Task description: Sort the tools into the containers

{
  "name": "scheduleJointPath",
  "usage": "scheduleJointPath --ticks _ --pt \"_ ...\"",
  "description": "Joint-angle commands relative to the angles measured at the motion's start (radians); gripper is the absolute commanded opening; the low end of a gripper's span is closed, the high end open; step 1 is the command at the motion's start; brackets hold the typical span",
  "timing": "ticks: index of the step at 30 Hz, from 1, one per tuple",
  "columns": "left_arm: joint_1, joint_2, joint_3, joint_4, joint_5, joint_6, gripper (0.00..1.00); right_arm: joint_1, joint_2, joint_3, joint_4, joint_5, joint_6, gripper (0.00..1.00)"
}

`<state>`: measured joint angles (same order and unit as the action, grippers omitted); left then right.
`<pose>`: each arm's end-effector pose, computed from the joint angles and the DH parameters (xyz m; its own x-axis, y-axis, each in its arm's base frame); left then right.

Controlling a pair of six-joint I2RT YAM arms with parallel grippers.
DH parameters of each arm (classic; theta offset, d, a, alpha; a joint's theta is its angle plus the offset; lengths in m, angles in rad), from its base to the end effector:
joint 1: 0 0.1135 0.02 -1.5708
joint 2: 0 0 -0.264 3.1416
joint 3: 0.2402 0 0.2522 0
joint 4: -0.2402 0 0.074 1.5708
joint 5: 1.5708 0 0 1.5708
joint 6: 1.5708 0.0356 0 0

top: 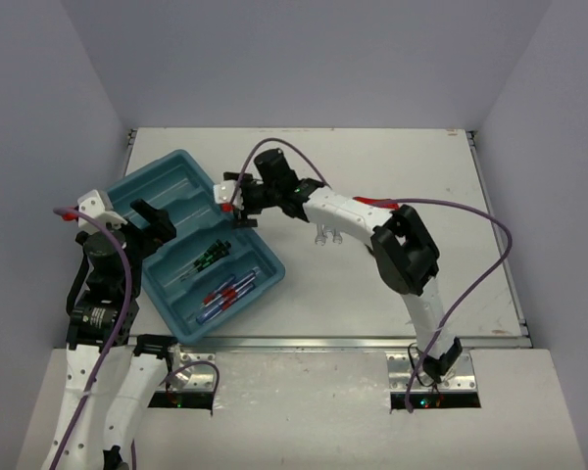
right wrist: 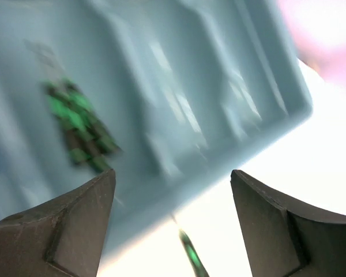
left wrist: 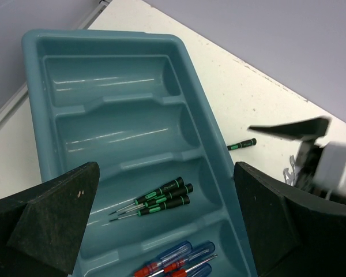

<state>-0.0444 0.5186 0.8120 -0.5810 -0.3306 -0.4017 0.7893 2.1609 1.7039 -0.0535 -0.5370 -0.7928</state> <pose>0.1115 0.0066 0.3421 -0.1556 -0.3633 -0.9186 -0.3584 0.8873 -0.2902 0.3424 0.3709 0.2275 0.4169 -0.4489 -0.7904 -0.8939 -0.0447 -0.4461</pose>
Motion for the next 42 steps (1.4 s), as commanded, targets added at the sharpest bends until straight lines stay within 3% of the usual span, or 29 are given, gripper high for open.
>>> scheduleJointPath --ticks 1,5,8,10,12,16,19,21,27,30,35,42 --pt "0.011 0.005 0.029 0.029 0.015 -0.003 1.0 -0.167 -0.018 0.092 -0.033 -0.12 0.081 0.8" --pt "0.011 0.023 0.016 0.058 0.067 0.015 1.0 -0.235 -0.001 0.087 -0.022 -0.146 0.207 0.78" --pt "0.011 0.095 0.008 0.104 0.198 0.06 1.0 -0.263 -0.058 -0.015 0.056 -0.078 0.36 0.78" --pt "0.009 0.222 0.044 0.107 0.307 0.076 1.0 -0.265 -0.201 -0.22 0.241 0.119 0.498 0.99" --pt "-0.023 0.359 0.104 0.103 0.403 0.065 1.0 -0.271 -0.319 -0.343 0.339 0.359 0.607 0.99" --pt "-0.232 0.667 0.412 0.026 0.206 0.117 1.0 -0.303 -0.563 -0.468 0.13 0.588 0.909 0.99" --pt "-0.287 0.955 0.632 -0.091 0.166 0.198 1.0 -0.316 -0.735 -0.599 -0.02 0.635 1.017 0.99" --pt "-0.291 1.095 0.708 -0.078 0.188 0.287 1.0 -0.323 -0.869 -0.698 -0.061 0.674 1.097 0.99" --pt "-0.313 1.509 0.988 -0.103 0.235 0.475 1.0 -0.334 -1.302 -0.959 -0.126 0.679 1.235 0.99" --pt "-0.313 1.642 1.104 -0.117 0.273 0.51 1.0 -0.334 -1.399 -1.042 -0.129 0.65 1.246 0.99" --pt "-0.313 1.834 1.211 -0.153 0.26 0.54 0.94 -0.333 -1.424 -1.077 -0.151 0.617 1.203 0.99" --pt "-0.314 1.944 1.25 -0.161 0.319 0.57 0.65 -0.332 -1.379 -1.093 -0.105 0.557 1.188 0.99"
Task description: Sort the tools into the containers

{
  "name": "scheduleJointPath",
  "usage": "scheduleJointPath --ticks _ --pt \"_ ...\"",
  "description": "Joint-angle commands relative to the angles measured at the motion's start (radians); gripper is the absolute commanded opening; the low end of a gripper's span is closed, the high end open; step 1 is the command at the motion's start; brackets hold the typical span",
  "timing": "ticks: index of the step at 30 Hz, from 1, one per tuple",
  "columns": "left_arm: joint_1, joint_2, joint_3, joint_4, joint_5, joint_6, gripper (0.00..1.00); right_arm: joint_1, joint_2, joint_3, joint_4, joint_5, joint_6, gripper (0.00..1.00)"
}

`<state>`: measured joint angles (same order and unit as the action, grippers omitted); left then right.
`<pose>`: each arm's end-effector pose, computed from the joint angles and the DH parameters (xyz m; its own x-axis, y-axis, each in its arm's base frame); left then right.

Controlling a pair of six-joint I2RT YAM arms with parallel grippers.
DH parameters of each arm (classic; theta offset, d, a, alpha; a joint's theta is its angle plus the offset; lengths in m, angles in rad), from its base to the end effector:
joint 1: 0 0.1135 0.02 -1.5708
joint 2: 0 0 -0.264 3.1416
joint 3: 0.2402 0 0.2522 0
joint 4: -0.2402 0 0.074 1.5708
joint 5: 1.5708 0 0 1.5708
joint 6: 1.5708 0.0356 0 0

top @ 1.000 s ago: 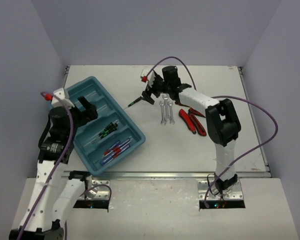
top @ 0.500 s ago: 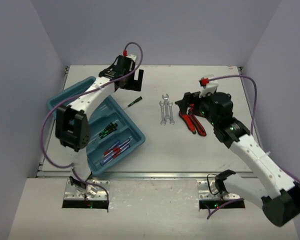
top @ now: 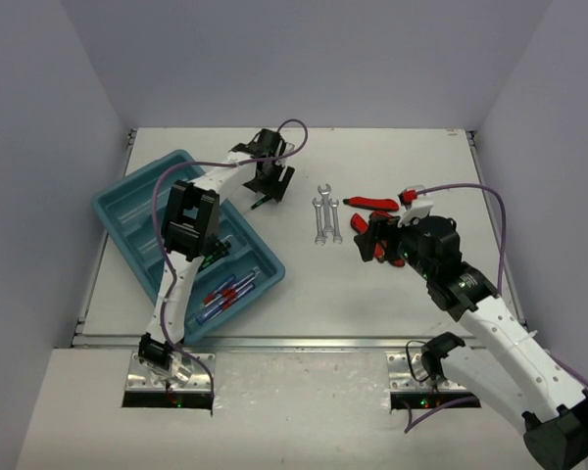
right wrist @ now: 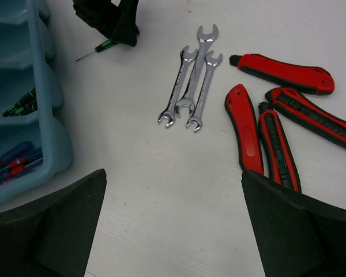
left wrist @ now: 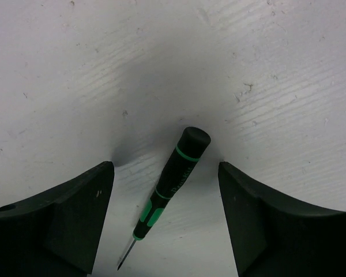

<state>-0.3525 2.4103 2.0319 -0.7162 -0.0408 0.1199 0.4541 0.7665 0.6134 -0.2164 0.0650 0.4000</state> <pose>0.4853 -0.1770 0.1577 -0.7889 0.4176 -0.4508 0.4248 0.9007 0.0908 0.1657 0.0783 0.2790 -0.4482 0.2137 -0.8680 -0.2266 0.9121 0.3415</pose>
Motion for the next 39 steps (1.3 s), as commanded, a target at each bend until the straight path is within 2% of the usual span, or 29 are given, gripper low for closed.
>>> scheduleJointPath --ticks 1,3,5,7,13,19,28,32,36,39 --pt "-0.005 0.06 0.032 -0.031 0.045 0.051 0.61 0.002 0.017 -0.004 0.059 -0.047 -0.006 0.99" --pt "-0.006 0.069 0.036 -0.043 0.072 0.054 0.57 0.001 0.014 -0.009 0.065 -0.04 -0.009 0.99" --pt "-0.006 0.084 0.04 -0.06 0.085 0.057 0.43 0.003 0.004 -0.015 0.071 -0.024 -0.007 0.99" --pt "-0.006 0.084 0.035 -0.062 0.081 0.058 0.37 0.003 -0.005 -0.018 0.073 -0.018 -0.008 0.99" --pt "-0.008 0.064 0.039 -0.018 0.101 0.039 0.0 0.003 -0.021 -0.021 0.078 -0.028 -0.007 0.99" --pt "-0.037 0.013 0.063 0.042 0.134 0.01 0.0 0.003 -0.024 -0.027 0.086 -0.03 -0.012 0.99" --pt "-0.111 -0.233 0.054 0.238 0.047 -0.06 0.0 0.002 -0.026 -0.029 0.087 -0.036 -0.02 0.99" --pt "-0.111 -0.394 -0.103 0.369 0.023 -0.087 0.0 0.003 -0.032 -0.025 0.076 -0.03 -0.03 0.99" --pt "-0.114 -0.525 -0.182 0.327 -0.024 -0.052 0.0 0.003 -0.042 -0.033 0.086 -0.033 -0.032 0.99" --pt "-0.113 -0.577 -0.225 0.176 -0.145 -0.028 0.0 0.003 -0.041 -0.036 0.094 -0.038 -0.036 0.99"
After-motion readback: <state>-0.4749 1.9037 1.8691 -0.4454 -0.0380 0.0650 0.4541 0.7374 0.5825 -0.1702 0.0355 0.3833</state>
